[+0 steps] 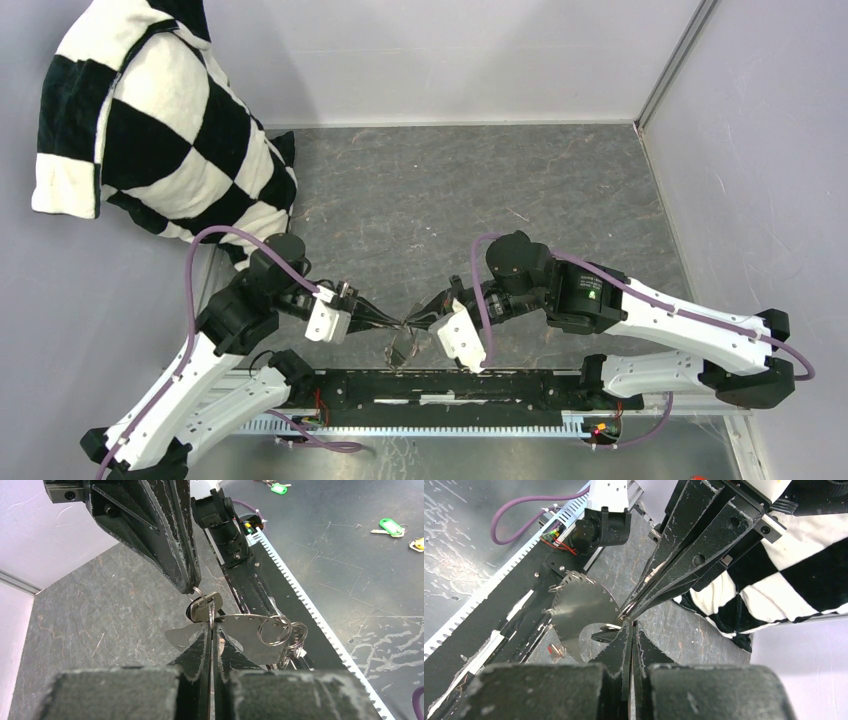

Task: Put the keys on the keyring

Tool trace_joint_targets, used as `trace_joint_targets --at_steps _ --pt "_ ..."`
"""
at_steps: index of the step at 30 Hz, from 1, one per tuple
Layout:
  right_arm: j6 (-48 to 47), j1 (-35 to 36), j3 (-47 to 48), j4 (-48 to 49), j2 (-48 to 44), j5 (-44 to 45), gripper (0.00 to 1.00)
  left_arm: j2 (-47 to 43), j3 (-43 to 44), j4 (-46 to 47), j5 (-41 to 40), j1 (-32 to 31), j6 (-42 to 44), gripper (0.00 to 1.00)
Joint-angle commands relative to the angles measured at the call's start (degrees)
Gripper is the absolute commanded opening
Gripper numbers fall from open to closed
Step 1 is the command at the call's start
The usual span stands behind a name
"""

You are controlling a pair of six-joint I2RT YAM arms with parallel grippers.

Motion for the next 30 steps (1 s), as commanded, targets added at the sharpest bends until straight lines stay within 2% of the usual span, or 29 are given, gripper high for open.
trace_joint_targets --at_steps 1,6,30 --pt "-0.65 0.44 2.70 0.14 -0.53 2.20 0.00 0.34 1.09 0.78 1.60 0.00 -0.99 0.02" --pt "0.31 0.50 2.08 -0.20 -1.31 2.88 0.00 0.18 1.87 -1.87 0.58 0.00 -0.42 0.02" --pt "0.83 0.44 2.66 0.35 -1.27 3.27 0.00 -1.06 1.41 -1.90 0.05 0.00 -0.88 0.02"
